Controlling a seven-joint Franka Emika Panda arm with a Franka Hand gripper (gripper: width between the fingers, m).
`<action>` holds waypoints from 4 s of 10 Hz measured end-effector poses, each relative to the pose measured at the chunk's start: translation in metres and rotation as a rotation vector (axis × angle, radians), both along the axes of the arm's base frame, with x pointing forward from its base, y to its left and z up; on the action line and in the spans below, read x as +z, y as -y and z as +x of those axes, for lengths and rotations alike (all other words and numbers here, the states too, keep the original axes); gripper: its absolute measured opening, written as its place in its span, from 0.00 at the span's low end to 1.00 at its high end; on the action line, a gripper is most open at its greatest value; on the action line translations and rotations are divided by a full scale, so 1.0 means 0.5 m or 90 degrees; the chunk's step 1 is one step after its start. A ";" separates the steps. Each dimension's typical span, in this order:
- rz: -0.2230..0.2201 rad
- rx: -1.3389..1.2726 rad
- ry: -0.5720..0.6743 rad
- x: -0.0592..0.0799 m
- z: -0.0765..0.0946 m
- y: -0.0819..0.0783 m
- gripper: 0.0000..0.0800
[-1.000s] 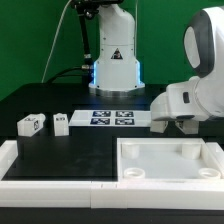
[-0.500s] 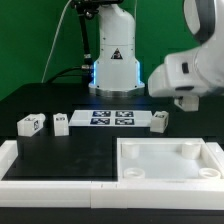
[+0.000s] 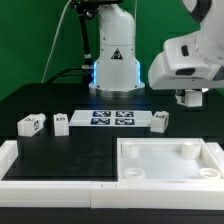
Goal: Assemble one leg
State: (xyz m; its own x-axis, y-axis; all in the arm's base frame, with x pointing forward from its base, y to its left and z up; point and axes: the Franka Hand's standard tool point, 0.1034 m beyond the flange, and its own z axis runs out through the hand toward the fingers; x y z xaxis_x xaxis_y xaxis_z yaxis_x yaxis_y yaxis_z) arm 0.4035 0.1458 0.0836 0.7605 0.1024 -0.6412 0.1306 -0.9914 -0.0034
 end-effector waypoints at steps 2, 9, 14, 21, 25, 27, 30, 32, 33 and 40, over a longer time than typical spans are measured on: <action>0.024 0.004 0.090 0.019 0.016 0.008 0.36; 0.109 0.006 0.515 0.051 0.090 0.006 0.36; 0.127 0.039 0.614 0.099 0.265 0.052 0.36; 0.130 0.059 0.604 0.105 0.326 0.071 0.36; 0.137 0.068 0.640 0.096 0.451 0.083 0.36; 0.138 0.069 0.659 0.094 0.448 0.082 0.36; 0.132 0.079 0.793 0.086 0.446 0.102 0.36; 0.135 0.063 0.790 0.080 0.444 0.093 0.36; 0.138 0.064 0.790 0.076 0.449 0.087 0.36; 0.143 0.069 0.767 0.022 0.442 0.072 0.36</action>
Offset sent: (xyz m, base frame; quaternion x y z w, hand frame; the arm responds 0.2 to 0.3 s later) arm 0.0361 -0.0086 0.0357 0.0305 0.2372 -0.0495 0.9697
